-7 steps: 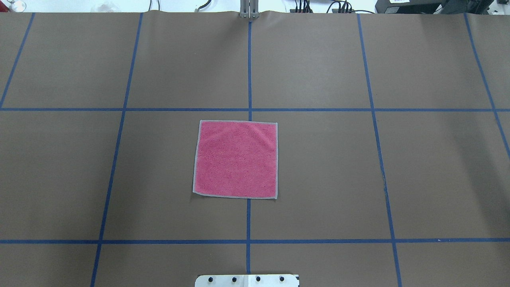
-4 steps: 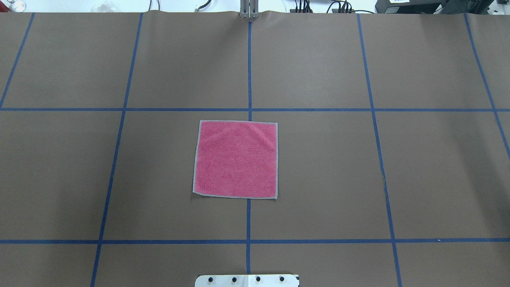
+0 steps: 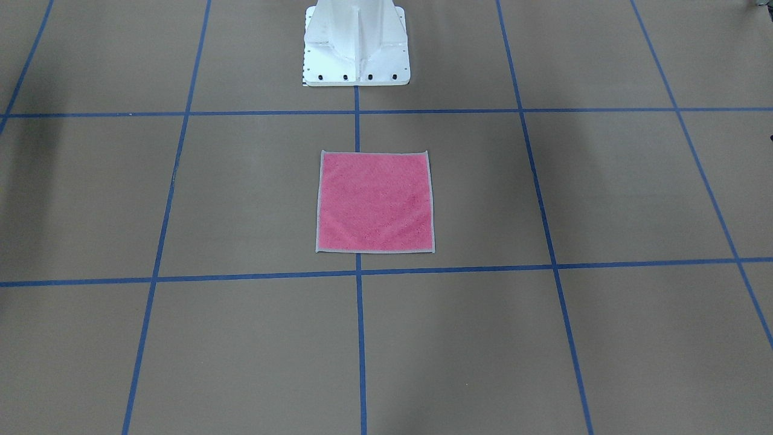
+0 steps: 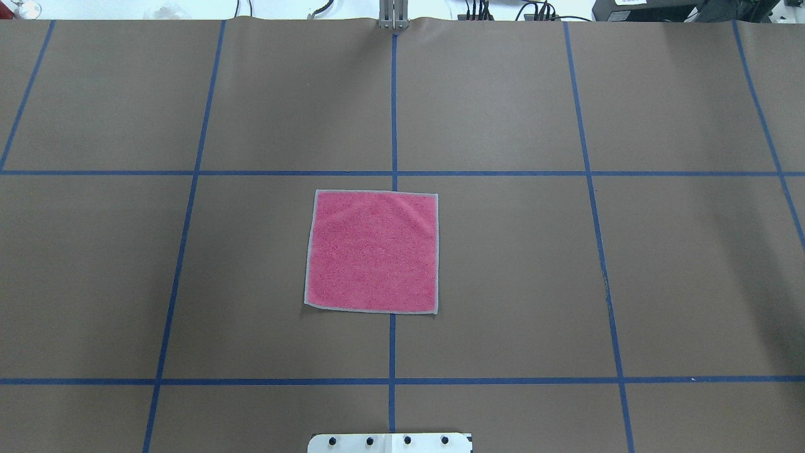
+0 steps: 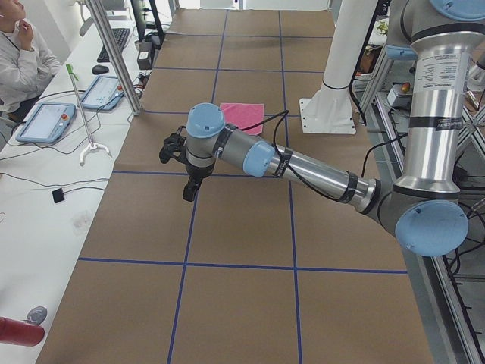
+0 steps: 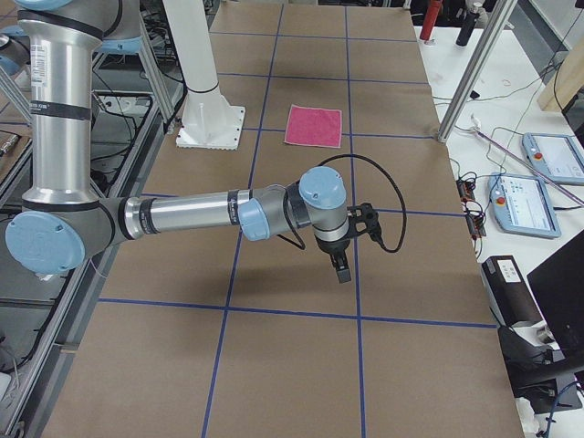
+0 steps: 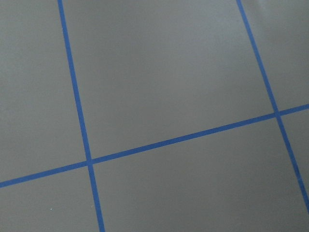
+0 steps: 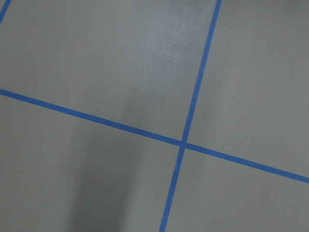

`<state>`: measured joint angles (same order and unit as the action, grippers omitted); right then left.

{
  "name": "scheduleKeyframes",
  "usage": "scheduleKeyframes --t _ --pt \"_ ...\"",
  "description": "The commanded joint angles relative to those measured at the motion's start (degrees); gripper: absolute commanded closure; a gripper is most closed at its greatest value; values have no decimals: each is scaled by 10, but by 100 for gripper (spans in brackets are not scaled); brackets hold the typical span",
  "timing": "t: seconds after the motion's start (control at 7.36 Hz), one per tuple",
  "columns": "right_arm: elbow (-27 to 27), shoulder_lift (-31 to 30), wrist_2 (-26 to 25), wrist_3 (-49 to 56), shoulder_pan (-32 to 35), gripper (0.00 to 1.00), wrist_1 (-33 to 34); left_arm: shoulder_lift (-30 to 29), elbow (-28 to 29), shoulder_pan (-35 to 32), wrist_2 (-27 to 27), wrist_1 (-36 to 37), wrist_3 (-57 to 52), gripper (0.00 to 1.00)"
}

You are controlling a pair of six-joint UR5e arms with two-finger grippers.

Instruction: Fold towel twice with both arms

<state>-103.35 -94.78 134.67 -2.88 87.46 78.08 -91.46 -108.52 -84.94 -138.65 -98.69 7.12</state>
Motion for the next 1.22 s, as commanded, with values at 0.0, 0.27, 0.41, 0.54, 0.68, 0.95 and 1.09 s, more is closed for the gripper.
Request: scheduleKeyframes --t 0.0,0.27,0.41,0.54,0.68,0.95,1.09 --pt "-13 -1 9 -171 -48 0 -81 -5 -8 82 0 -64 87 0" --pt "-18 -1 3 -359 -116 0 -190 -3 -7 146 7 -171 279 0" --pt "-35 -1 -4 -435 -150 0 -215 -4 -7 185 22 -221 380 0" --pt "-74 -1 -26 -524 -191 0 -216 -4 -9 228 62 -266 470 0" --pt "-106 -2 -77 -618 -248 0 -216 -5 -9 279 107 -311 558 0" --pt "-153 -1 -204 -783 -368 0 -216 -37 -13 380 199 -346 722 0" --pt "-164 -1 -246 -853 -414 1 -216 -46 -18 437 278 -346 788 0"
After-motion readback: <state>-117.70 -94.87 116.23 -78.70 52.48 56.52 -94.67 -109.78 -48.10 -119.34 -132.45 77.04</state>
